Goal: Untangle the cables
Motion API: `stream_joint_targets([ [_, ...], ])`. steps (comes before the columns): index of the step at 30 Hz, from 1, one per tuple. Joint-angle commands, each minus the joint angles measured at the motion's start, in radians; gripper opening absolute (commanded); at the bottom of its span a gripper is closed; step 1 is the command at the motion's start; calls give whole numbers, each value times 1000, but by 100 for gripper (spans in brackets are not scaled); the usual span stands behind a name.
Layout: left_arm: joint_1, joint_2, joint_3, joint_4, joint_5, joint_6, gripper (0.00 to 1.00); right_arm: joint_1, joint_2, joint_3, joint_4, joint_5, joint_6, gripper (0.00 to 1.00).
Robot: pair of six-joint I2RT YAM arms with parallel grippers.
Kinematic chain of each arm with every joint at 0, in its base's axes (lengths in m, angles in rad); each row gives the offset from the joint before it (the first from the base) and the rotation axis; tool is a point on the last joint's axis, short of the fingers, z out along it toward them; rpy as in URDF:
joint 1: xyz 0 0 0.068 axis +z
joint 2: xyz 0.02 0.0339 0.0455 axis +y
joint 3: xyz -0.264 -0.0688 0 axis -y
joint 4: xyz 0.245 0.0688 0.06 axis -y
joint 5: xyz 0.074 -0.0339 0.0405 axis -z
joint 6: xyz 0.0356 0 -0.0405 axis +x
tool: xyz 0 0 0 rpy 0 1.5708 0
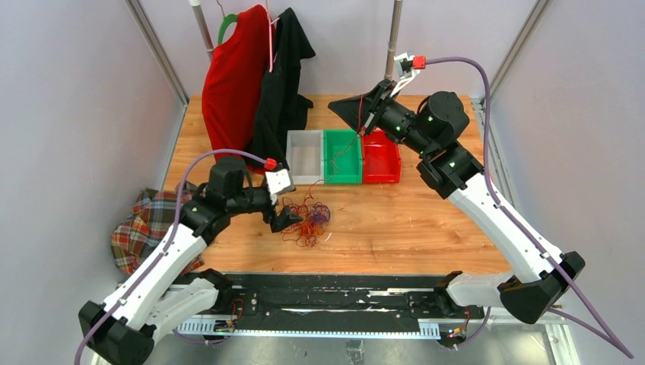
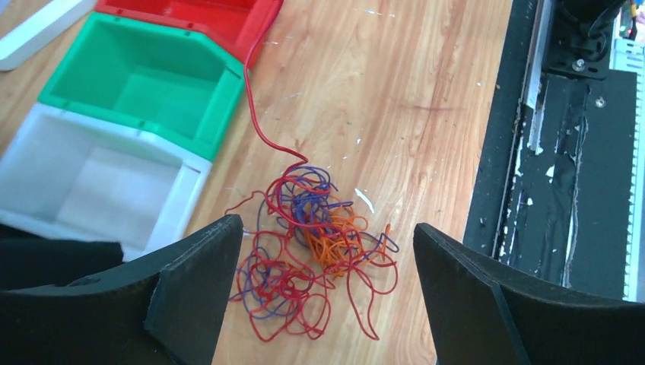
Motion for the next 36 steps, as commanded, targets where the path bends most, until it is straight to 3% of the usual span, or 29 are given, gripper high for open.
stream_joint_targets([
  [1,-59,64,-32,167,-27,22,85,12,-10,26,-5,1,-12,1],
  [8,-61,148,-105,167,-102,217,77,-6,-68,3,-48,51,-62,1],
  [11,-61,155,-137,215,-103,250,67,-13,-75,2,-58,49,-63,1],
  [16,-61,190,-123,68,-46,475,61,-24,-78,-12,-57,40,-57,1],
  [26,-61,258,-158,309,-162,280,43,-35,-97,-54,-47,37,-49,0],
  [31,-63,298,-133,159,-91,318,38,-46,-110,-71,-36,43,-37,0],
  [36,-64,287,-120,138,-170,313,9,-54,-134,-119,-19,42,-24,1],
])
